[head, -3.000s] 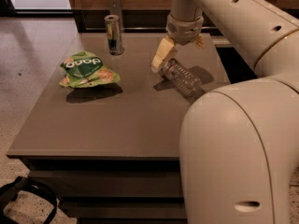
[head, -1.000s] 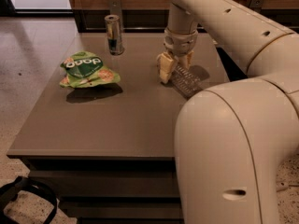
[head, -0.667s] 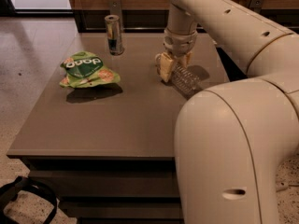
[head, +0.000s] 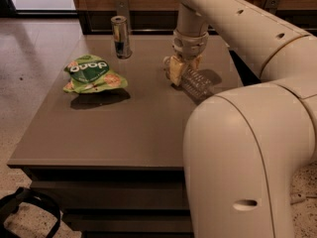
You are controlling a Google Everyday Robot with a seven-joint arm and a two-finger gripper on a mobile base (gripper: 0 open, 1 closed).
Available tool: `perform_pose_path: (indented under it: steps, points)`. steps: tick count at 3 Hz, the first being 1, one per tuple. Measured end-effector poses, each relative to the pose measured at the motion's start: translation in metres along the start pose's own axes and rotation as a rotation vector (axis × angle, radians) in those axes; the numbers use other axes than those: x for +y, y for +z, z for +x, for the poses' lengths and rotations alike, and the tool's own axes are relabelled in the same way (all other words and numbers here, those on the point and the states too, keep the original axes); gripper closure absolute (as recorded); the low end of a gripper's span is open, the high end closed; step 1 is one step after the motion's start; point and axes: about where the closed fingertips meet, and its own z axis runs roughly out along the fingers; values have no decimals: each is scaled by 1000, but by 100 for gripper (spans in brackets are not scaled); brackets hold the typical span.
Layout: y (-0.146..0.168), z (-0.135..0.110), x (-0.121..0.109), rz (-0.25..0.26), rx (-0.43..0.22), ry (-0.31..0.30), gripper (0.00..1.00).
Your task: Place water bottle upright
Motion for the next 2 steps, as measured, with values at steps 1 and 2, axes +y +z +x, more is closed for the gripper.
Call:
perform_pose_path:
  steps: [1,2]
  points:
    - [0,0,0,0,-1,0,100]
    - [-17,0,-4,30,-54,-10,100]
